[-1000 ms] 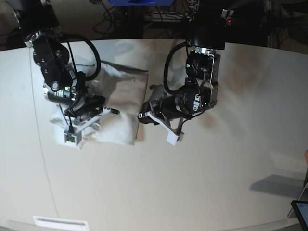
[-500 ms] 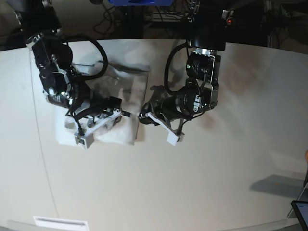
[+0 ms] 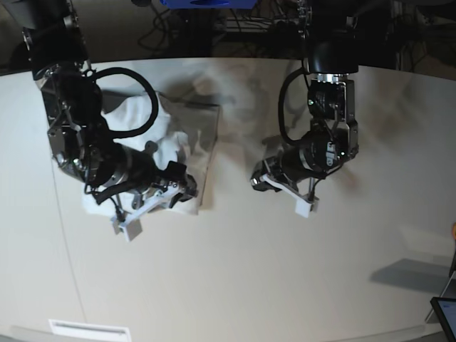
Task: Fold the T-shirt properly
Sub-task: 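Press the folded bundle with the right gripper while the left gripper lifts away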
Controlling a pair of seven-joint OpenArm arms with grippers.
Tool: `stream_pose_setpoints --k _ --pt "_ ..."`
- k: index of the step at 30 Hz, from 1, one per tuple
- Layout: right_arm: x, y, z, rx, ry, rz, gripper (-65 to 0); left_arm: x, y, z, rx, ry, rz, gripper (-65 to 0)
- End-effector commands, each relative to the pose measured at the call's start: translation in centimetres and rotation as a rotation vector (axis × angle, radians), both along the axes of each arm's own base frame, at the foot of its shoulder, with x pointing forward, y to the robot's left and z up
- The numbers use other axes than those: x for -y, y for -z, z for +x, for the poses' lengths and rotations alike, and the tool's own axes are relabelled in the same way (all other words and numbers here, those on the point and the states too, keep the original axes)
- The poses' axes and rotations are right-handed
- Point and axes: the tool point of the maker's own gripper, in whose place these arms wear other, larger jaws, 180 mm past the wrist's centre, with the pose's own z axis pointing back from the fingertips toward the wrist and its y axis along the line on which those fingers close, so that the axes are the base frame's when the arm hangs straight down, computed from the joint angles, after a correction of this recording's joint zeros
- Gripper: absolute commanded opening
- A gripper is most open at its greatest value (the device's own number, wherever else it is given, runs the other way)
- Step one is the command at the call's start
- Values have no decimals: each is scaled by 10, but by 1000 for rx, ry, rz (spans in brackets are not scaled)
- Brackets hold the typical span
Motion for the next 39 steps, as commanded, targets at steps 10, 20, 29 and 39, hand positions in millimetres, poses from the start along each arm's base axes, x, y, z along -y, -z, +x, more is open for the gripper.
stream_pose_setpoints --k 10,20,29,39 --pt "109 -57 42 147 234 -23 -437 -10 -44 12 144 12 26 -650" --pt "125 -10 7 2 285 0 -646 -10 -41 9 135 12 25 -650" --pt "138 10 10 -14 360 -32 -647 -10 -33 0 112 12 25 -650" --pt "115 27 7 -34 333 -65 -647 -10 -32 0 112 12 26 -650"
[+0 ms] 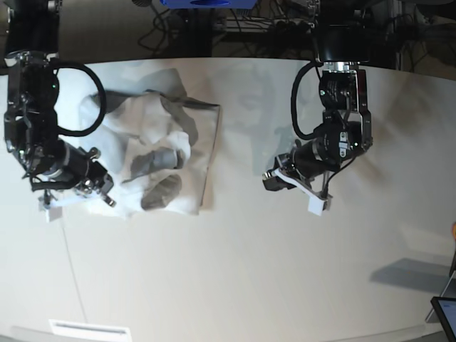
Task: Fold the T-shirt properly
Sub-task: 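Press the folded bundle with the right gripper while the left gripper lifts away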
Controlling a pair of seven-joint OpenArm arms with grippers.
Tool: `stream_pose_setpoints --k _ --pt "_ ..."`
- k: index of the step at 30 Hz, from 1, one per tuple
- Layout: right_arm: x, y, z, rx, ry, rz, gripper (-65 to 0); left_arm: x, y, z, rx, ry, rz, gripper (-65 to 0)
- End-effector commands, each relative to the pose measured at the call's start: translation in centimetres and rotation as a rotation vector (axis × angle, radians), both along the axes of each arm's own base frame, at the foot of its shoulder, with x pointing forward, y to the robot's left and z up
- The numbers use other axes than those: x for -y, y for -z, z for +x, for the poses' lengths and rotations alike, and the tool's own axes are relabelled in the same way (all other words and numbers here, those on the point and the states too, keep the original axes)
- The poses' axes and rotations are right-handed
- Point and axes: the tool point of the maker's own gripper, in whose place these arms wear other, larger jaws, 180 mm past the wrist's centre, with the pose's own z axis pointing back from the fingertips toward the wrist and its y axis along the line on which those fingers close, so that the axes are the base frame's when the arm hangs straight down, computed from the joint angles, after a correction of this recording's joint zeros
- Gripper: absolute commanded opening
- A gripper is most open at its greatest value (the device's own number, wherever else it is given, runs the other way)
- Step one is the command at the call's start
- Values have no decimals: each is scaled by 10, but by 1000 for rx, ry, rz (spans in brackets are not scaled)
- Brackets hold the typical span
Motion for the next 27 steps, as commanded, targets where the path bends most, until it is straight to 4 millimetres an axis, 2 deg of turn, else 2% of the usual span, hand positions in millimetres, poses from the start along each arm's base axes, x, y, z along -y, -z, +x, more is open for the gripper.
stream_pose_setpoints --k 1,7,18,27 --pt "-6 -9 6 33 -14 13 -647 0 -16 10 56 3 -9 -650" --pt "-40 -5 0 18 -88 45 -649 0 -16 10 56 3 -9 -650" --pt "-98 -18 6 50 -212 108 -649 0 -16 10 58 2 -9 -650" --pt "-129 0 -1 3 -245 136 -649 0 -16 10 58 2 -9 -650"
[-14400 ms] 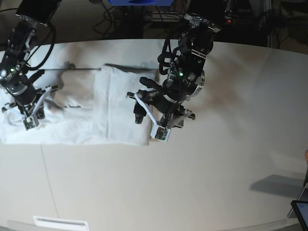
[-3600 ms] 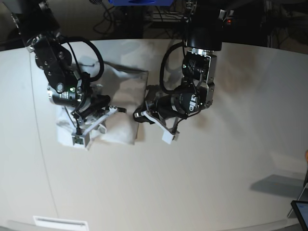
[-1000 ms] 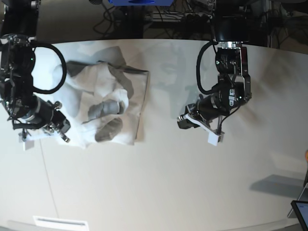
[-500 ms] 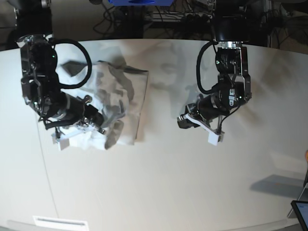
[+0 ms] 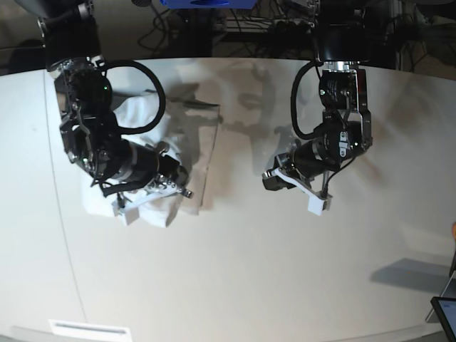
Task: Fold the T-shirt properly
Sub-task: 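Press the folded bundle with the right gripper while the left gripper lifts away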
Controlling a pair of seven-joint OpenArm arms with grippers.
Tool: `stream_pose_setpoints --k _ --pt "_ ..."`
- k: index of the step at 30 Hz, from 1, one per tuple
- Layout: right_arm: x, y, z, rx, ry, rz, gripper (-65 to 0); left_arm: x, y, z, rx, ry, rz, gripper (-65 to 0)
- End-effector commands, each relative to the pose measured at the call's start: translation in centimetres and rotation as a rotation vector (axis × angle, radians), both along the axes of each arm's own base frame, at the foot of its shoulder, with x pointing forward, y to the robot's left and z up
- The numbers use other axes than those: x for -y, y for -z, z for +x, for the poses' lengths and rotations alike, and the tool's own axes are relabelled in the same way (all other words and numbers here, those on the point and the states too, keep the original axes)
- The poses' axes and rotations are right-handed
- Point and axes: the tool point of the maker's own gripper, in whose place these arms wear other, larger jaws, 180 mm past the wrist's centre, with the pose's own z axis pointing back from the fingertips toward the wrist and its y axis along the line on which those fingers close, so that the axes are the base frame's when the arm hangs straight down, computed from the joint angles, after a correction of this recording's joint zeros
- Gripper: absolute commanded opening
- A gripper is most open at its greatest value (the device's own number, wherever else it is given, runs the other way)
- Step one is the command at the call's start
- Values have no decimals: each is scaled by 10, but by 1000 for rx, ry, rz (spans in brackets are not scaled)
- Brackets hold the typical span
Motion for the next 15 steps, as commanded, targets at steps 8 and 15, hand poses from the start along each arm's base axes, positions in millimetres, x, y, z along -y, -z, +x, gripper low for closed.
stream_pose_setpoints --k 8,15 --pt "-16 -12 -2 99 -68 -73 -649 -4 -17 11 60 0 0 -650" --pt "-22 -36 -26 29 -118 92 -649 -18 -32 10 112 10 55 -650"
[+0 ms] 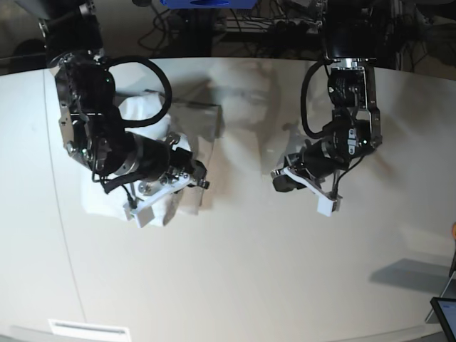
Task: Fold the T-shirt properly
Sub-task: 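Press the folded bundle with the right gripper while the left gripper lifts away, then drag the shirt bundle with the right gripper, spreading it flatter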
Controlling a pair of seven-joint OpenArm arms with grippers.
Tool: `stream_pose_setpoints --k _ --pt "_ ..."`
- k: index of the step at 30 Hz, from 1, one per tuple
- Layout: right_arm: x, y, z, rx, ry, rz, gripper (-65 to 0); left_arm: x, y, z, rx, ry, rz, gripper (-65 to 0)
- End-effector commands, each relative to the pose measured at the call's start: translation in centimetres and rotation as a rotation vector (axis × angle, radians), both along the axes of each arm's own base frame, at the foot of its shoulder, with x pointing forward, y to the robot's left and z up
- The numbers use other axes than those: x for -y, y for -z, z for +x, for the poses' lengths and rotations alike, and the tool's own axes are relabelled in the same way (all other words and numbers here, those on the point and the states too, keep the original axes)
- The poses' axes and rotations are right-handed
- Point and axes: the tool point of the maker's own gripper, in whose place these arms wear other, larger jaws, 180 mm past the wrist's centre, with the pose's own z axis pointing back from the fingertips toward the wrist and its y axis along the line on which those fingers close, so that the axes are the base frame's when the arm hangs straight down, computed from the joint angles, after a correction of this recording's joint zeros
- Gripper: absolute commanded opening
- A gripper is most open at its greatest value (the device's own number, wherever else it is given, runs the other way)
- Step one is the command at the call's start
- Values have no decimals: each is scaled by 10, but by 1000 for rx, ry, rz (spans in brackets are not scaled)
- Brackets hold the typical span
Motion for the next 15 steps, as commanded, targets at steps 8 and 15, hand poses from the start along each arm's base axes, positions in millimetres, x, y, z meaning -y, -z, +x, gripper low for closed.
stream_pose_setpoints --k 8,15 --pt "69 28 -3 30 143 -150 -649 -14 -12 -1 48 8 38 -650" --pt "117 30 3 70 214 -260 -649 -16 -9 -4 38 8 46 -650"
